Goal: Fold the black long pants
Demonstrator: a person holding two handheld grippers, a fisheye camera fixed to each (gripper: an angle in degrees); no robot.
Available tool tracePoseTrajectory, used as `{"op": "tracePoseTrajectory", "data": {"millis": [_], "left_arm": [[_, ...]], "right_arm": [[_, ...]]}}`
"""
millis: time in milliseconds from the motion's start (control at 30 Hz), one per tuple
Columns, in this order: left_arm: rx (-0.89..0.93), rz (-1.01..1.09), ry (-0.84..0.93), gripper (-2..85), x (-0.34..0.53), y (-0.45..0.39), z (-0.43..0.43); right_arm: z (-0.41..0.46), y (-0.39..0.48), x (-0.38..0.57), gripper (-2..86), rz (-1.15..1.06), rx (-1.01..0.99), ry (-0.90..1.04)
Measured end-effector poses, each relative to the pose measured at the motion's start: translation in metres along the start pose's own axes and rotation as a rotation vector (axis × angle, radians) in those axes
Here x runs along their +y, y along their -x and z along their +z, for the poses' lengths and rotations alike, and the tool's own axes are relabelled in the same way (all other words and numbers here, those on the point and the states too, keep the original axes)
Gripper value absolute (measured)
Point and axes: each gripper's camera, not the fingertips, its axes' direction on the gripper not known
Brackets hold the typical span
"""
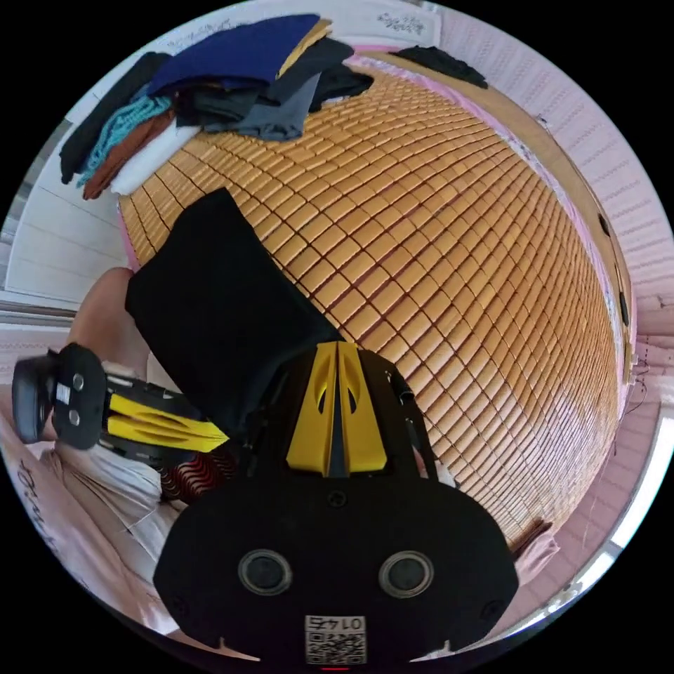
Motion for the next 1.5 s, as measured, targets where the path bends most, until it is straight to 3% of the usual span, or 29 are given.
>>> {"op": "tracePoseTrajectory", "data": {"millis": [100, 167, 267, 367, 533, 633, 733, 933, 1000, 1200, 1333, 1500], "left_arm": [[0.030, 0.030, -0.077, -1.0, -0.007, -0.001, -0.013], [-0.052, 0.029, -0.085, -1.0, -0.025, 0.001, -0.013], [-0.128, 0.030, -0.029, -0.9, -0.066, 0.008, 0.002], [-0.050, 0.081, -0.010, -0.4, -0.123, 0.007, 0.020], [0.033, 0.098, 0.061, 2.1, -0.222, -0.004, 0.073], [0.024, 0.085, 0.107, 6.0, -0.267, -0.012, 0.109], [0.134, 0.042, 0.246, 9.1, -0.297, -0.017, 0.145], [0.031, 0.155, 0.356, 2.0, -0.324, -0.026, 0.168], [0.048, 0.145, 0.335, 0.3, -0.334, -0.025, 0.165], [0.269, 0.117, 0.051, -0.8, -0.367, -0.028, 0.105], [0.294, 0.142, -0.099, -0.7, -0.348, -0.008, 0.032], [0.185, 0.015, -0.188, 0.6, -0.247, 0.060, -0.068]], "right_arm": [[-0.025, -0.046, 0.074, -0.5, 0.156, -0.031, -0.095], [-0.034, -0.082, 0.144, 0.4, 0.300, -0.071, -0.114], [-0.030, -0.120, 0.227, 7.6, 0.474, -0.225, -0.112], [-0.017, -0.144, 0.291, 12.4, 0.617, -0.334, -0.120], [0.002, -0.171, 0.346, 13.3, 0.717, -0.506, -0.172], [0.012, -0.182, 0.360, 11.8, 0.714, -0.564, -0.157], [0.011, -0.192, 0.382, 8.2, 0.700, -0.552, -0.177], [0.001, -0.217, 0.440, 1.8, 0.647, -0.766, -0.394], [-0.011, -0.222, 0.464, 1.4, 0.658, -0.746, -0.481], [-0.074, -0.233, 0.533, 1.0, 0.636, -0.652, -0.724], [-0.115, -0.207, 0.516, 1.5, 0.430, -0.633, -0.781], [-0.109, -0.126, 0.421, 4.0, 0.064, -0.809, -0.722]]}}
